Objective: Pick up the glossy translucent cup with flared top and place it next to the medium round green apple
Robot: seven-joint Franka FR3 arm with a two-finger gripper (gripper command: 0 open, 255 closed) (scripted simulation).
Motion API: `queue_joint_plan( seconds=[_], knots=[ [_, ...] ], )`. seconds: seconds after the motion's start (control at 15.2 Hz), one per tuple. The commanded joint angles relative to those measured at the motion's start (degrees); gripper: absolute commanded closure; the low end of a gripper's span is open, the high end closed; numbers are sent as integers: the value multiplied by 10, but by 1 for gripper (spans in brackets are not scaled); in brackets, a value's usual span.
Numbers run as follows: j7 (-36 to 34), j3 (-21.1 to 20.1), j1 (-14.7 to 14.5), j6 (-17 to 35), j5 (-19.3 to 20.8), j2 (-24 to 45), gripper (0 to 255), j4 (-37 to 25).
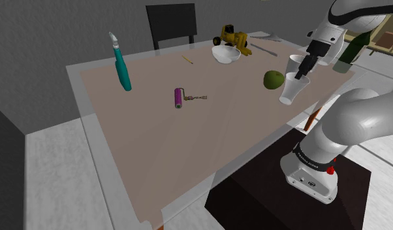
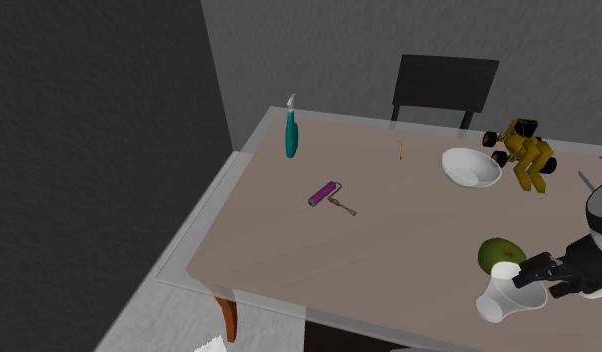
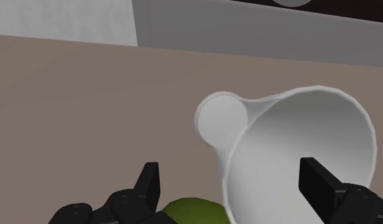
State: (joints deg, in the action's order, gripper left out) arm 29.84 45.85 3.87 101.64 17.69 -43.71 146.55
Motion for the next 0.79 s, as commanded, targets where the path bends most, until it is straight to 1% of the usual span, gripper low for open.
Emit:
queue_joint_plan(
  seconds=[0.0, 0.2, 0.73],
  knots=[
    [1, -5, -2, -19, -5, -1, 0, -19],
    [5, -17, -8, -69, -18, 3, 0, -73],
    [5, -17, -8, -69, -18, 3, 0, -73]
  ],
)
